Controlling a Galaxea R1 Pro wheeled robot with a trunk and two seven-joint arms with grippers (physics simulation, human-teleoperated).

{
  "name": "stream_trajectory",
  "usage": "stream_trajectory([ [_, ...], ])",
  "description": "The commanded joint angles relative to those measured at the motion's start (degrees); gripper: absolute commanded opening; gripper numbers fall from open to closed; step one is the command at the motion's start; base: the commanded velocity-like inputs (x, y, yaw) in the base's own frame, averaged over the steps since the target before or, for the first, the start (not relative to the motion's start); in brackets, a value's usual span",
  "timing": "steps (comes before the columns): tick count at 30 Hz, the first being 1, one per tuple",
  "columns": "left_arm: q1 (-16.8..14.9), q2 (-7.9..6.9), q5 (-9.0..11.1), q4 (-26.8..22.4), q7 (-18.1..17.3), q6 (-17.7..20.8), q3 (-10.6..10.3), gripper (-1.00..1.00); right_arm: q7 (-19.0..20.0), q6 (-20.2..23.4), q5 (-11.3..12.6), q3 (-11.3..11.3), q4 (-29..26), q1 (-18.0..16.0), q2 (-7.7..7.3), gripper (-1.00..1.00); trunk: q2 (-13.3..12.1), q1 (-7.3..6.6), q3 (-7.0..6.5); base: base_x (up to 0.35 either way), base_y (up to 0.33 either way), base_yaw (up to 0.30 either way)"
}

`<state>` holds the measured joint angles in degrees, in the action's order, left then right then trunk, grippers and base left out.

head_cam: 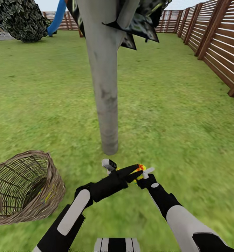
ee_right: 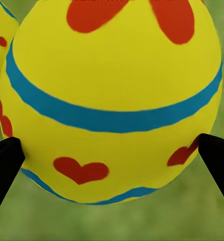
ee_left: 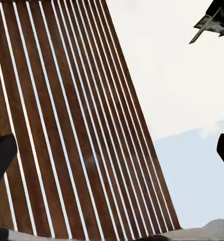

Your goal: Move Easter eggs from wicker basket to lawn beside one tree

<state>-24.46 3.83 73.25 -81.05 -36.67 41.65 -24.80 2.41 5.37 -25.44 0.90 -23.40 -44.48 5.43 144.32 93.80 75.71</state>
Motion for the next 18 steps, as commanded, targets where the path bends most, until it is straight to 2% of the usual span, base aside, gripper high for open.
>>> stream_trajectory([
  [1, -0.05, -1.41, 0.36, -0.81, -1.33, 0.35, 0.01, 1.0, 0.25, 0.24, -0.48, 0.08, -0.15, 0.01, 0.02, -1.0, 0.03, 0.01, 0.27, 0.0, 0.0, 0.0],
  [2, -0.06, -2.35, 0.35, -1.4, -3.48, 0.36, 0.12, 1.0, 0.23, 0.2, -0.48, 0.08, -0.15, 0.01, 0.02, -1.0, 0.04, 0.04, 0.49, 0.0, 0.0, 0.0],
  [4, -0.06, -3.09, 0.32, -1.74, -7.55, 0.42, 1.25, 1.0, 0.23, 0.17, -0.48, 0.07, -0.15, 0.01, 0.02, -1.0, 0.07, 0.09, 0.93, 0.0, 0.0, 0.0],
  [7, -0.11, -5.84, 0.39, -2.38, -12.39, 0.56, 3.01, 1.0, 0.22, 0.01, -0.48, 0.07, -0.15, 0.01, 0.02, -1.0, 0.11, 0.17, 1.6, 0.0, 0.0, 0.0],
  [9, -0.14, -6.41, 0.4, -2.51, -16.05, 0.75, 4.95, 1.0, 0.22, -0.08, -0.48, 0.07, -0.15, 0.01, 0.0, -1.0, 0.14, 0.22, 2.04, 0.0, 0.0, 0.0],
  [14, -0.15, -8.81, 0.43, -2.94, -17.7, 0.89, 7.62, 1.0, 0.22, -0.1, -0.48, 0.1, -0.15, 0.01, -0.07, -1.0, 0.2, 0.35, 3.15, 0.0, 0.0, 0.0],
  [16, -0.1, -9.18, 0.53, -2.9, -17.73, 0.89, 9.26, 1.0, 0.22, -0.1, -0.48, 0.08, -0.2, 0.01, -0.07, -1.0, 0.23, 0.4, 3.59, 0.0, 0.0, 0.0],
  [18, -0.07, -9.25, 0.57, -2.84, -17.74, 0.89, 9.94, 1.0, 0.19, -0.1, -0.46, 0.07, -0.23, 0.01, -0.05, -1.0, 0.23, 0.4, 3.59, 0.0, 0.0, 0.0],
])
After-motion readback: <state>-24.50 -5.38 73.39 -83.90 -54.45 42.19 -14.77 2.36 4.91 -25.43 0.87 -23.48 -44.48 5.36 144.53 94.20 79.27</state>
